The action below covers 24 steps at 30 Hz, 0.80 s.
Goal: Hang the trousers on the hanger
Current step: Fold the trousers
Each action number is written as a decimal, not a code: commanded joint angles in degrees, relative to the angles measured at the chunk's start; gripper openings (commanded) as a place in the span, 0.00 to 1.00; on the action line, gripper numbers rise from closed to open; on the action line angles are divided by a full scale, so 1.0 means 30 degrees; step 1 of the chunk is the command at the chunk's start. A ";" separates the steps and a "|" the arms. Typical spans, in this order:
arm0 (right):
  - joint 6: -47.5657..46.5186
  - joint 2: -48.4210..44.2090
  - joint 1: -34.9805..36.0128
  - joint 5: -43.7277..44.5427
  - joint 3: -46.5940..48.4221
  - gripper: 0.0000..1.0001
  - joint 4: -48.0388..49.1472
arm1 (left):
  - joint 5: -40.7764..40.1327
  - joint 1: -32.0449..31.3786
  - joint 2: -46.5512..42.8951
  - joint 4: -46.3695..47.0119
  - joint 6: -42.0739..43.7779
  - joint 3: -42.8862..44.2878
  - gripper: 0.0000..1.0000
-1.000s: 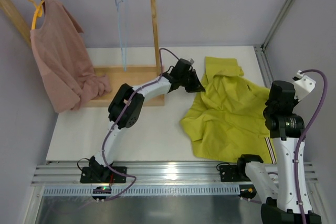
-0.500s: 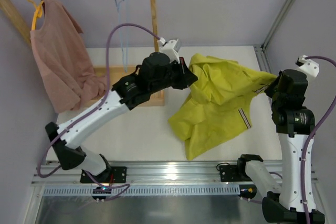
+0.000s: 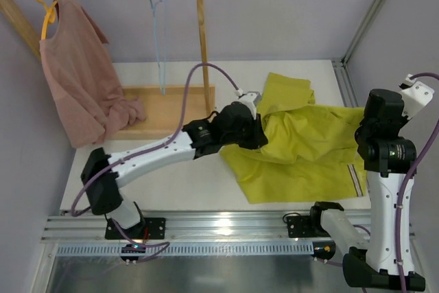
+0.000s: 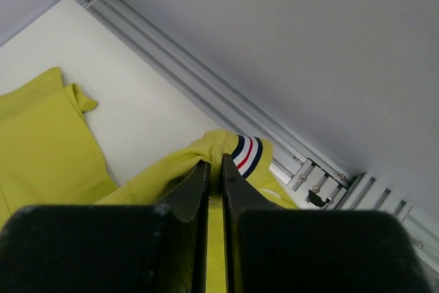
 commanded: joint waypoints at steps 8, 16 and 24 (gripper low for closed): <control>0.2132 -0.4102 -0.0158 -0.2330 -0.5583 0.04 0.1840 | 0.1033 0.0634 0.6222 -0.1890 0.2789 0.7320 0.73; 0.2748 -0.5391 -0.0158 -0.1739 -0.7256 0.04 0.1750 | 0.0709 0.4092 1.0522 -0.3526 0.2614 1.2564 0.75; 0.2837 -0.6010 -0.0158 -0.5404 -1.0008 0.04 0.3653 | 0.4659 0.5878 1.5562 -0.0343 0.1358 1.4506 0.67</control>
